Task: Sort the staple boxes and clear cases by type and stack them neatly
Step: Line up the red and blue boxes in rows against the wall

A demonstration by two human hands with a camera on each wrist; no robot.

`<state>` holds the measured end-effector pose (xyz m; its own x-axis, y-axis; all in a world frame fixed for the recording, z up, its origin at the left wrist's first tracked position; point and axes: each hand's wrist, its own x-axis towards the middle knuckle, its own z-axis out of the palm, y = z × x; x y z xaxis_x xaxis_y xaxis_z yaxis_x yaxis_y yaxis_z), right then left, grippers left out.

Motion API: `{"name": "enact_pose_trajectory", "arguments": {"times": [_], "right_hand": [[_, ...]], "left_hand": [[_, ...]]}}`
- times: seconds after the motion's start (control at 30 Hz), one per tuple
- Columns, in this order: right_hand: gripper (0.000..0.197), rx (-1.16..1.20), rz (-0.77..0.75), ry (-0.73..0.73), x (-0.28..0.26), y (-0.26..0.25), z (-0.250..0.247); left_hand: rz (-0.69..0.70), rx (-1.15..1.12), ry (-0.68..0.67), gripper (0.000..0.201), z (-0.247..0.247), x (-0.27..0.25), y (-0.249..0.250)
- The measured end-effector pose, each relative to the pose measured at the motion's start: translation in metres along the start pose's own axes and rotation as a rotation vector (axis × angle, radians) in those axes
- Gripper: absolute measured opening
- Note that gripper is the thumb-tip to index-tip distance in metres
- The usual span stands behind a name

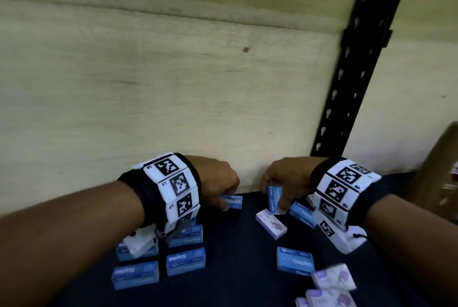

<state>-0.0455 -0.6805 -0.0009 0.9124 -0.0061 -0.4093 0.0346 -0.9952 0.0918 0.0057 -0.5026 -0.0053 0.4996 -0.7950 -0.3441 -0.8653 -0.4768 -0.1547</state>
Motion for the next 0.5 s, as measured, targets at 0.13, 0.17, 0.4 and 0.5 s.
{"name": "enact_pose_trajectory", "arguments": {"times": [0.13, 0.17, 0.4, 0.5], "right_hand": [[0.025, 0.031, 0.001, 0.099, -0.014, 0.002, -0.001], [0.021, 0.044, 0.003, 0.118, -0.019, 0.003, -0.003], [0.022, 0.159, -0.029, 0.210, -0.053, -0.012, -0.017], [0.019, 0.225, -0.051, 0.192, -0.066, -0.029, -0.013]], "left_hand": [[-0.021, -0.127, 0.003, 0.034, -0.012, -0.018, -0.004], [-0.019, -0.161, 0.008, 0.033, -0.015, -0.023, -0.005], [-0.066, -0.264, 0.074, 0.030, -0.018, -0.075, -0.008], [-0.077, -0.215, 0.087, 0.031, -0.016, -0.105, -0.005]]}}
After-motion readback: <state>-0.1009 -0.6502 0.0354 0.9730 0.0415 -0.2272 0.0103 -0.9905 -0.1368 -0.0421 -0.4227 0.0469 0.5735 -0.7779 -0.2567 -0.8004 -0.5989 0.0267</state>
